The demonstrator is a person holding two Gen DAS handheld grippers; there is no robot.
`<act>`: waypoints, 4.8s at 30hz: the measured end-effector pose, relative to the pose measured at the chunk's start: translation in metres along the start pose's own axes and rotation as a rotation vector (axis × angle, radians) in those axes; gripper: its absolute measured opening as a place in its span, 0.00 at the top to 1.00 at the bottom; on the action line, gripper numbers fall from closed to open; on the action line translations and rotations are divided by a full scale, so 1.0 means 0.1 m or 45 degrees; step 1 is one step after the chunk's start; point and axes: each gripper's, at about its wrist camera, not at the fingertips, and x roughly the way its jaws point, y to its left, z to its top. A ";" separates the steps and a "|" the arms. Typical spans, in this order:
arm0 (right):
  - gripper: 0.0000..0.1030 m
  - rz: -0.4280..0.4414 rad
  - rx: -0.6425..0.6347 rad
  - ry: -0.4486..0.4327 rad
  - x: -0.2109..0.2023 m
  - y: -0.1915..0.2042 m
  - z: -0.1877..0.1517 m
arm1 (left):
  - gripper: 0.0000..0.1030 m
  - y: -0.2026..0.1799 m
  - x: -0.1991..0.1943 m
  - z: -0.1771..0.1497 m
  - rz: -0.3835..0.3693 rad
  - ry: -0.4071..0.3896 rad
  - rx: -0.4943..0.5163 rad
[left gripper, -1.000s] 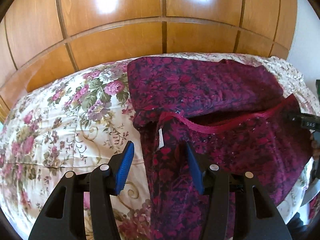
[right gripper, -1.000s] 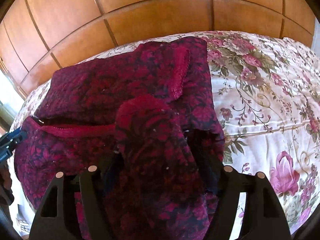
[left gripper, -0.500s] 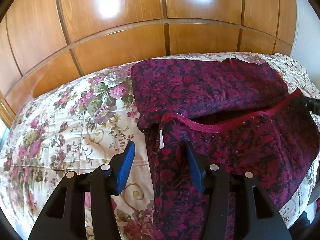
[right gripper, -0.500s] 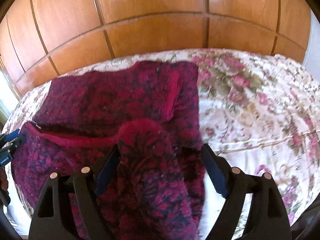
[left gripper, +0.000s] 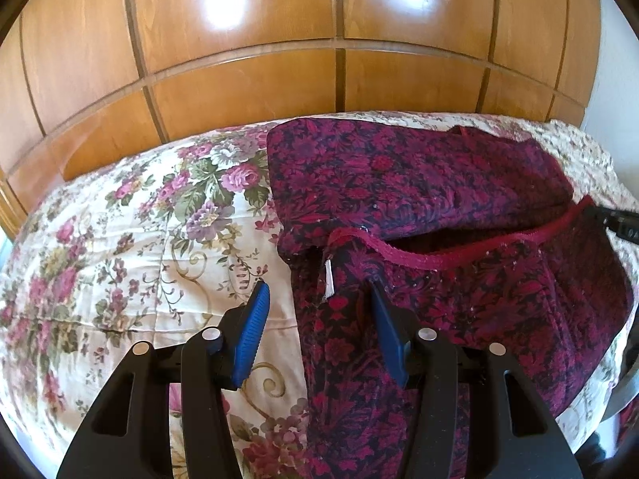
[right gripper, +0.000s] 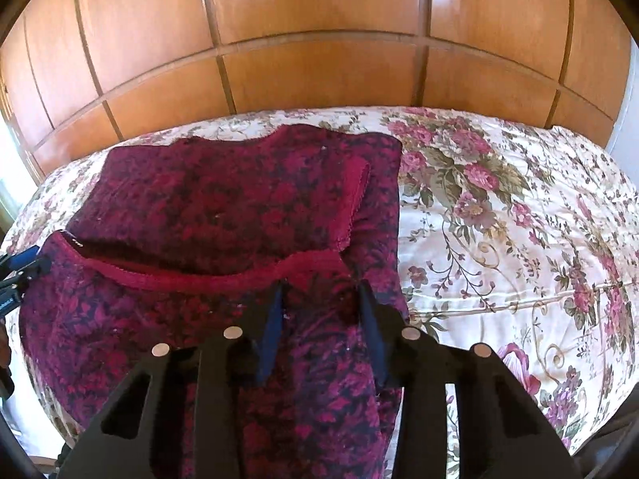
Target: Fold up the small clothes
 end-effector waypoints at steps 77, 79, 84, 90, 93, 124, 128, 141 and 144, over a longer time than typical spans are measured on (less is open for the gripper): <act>0.22 0.270 0.383 0.025 0.69 -0.73 0.68 | 0.32 0.93 0.63 0.38 -0.325 0.000 -0.488; 0.20 0.322 0.423 0.032 0.59 -0.79 0.43 | 0.32 0.91 0.51 0.12 -0.408 0.012 -0.530; 0.13 0.405 0.519 0.094 0.52 -0.82 -0.12 | 0.32 0.76 0.44 -0.32 -0.576 0.052 -0.632; 0.59 0.418 0.500 0.061 0.40 -0.68 -0.16 | 0.74 0.60 0.55 -0.23 -0.562 0.103 -0.648; 0.73 0.419 0.463 0.026 0.23 -0.64 -0.13 | 0.83 0.60 0.44 -0.18 -0.525 0.076 -0.625; 0.22 0.209 0.316 -0.008 -0.33 -0.58 0.07 | 0.46 0.44 -0.40 0.14 0.216 -0.080 -0.237; 0.22 0.196 0.297 0.000 -0.16 -0.52 0.28 | 0.46 0.35 -0.30 0.28 0.217 -0.075 -0.210; 0.39 0.130 0.193 0.077 0.30 -0.42 0.62 | 0.46 0.27 0.03 0.40 0.176 0.007 -0.141; 0.62 0.130 0.154 0.116 0.40 -0.37 0.60 | 0.49 0.26 0.11 0.41 0.148 0.018 -0.122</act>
